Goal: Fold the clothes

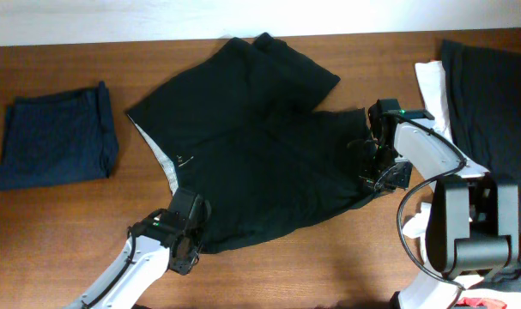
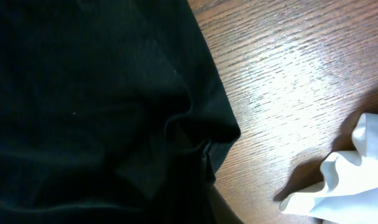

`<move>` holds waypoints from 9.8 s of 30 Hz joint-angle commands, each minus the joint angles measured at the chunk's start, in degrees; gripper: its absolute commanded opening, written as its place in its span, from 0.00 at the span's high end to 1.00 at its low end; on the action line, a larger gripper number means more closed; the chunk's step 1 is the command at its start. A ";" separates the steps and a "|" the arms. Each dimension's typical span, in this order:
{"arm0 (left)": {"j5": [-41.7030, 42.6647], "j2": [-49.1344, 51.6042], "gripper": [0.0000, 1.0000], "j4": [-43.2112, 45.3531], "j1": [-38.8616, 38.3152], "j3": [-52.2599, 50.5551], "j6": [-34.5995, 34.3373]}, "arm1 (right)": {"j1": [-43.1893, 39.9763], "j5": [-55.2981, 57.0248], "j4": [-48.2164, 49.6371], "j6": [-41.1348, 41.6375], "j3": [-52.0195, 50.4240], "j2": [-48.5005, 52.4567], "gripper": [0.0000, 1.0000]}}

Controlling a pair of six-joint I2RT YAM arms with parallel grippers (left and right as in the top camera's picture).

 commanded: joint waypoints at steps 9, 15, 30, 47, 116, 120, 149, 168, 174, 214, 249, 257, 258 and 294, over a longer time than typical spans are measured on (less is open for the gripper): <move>-7.52 -8.26 0.99 -15.98 -0.07 14.82 39.89 | -6.82 0.59 -7.43 -1.25 4.00 -15.06 0.96; 0.98 -9.94 0.99 -19.06 -0.07 27.32 45.75 | -15.85 0.81 -13.88 -3.45 4.90 -32.04 0.96; -8.35 -17.00 0.99 -31.43 0.20 29.53 26.82 | -12.66 -6.95 0.33 -16.65 7.93 -37.68 0.96; -11.06 14.32 0.99 -0.07 14.32 29.53 26.62 | -5.66 -16.20 40.52 -15.98 7.93 -10.56 0.96; 3.41 12.09 1.00 -32.52 19.04 49.16 64.63 | 31.80 -37.88 19.10 -24.28 3.80 3.10 0.91; 3.39 12.09 1.00 -32.48 19.08 50.77 64.63 | 38.42 -37.86 24.52 -22.77 3.76 9.94 0.91; 25.14 12.11 0.99 -23.06 14.82 50.99 59.17 | 13.33 -17.68 18.95 -23.06 -3.15 6.29 0.86; 25.09 22.75 0.66 -8.61 -0.48 51.06 56.57 | 20.20 -8.72 6.99 -14.23 4.74 5.92 0.61; 6.23 23.54 0.62 4.46 6.58 54.16 60.78 | 6.86 -10.75 -16.55 -20.06 36.59 1.90 0.60; 20.87 43.95 0.01 -8.00 7.56 64.02 86.71 | 10.69 -3.50 -12.24 -17.64 31.61 2.43 0.42; -32.94 36.06 1.00 -26.18 21.90 83.45 81.90 | 2.10 -1.07 -16.20 -17.66 31.61 2.43 0.42; -20.68 36.15 0.99 -18.56 37.29 83.03 81.88 | 2.10 -1.09 -17.11 -17.66 31.61 2.43 0.41; -19.54 36.44 0.99 -18.49 39.47 82.99 81.85 | 2.10 -1.09 -17.22 -17.66 31.61 2.43 0.41; 3.23 41.24 0.01 -57.40 17.51 82.47 79.08 | 1.99 -14.03 -35.43 -19.21 31.58 2.12 0.01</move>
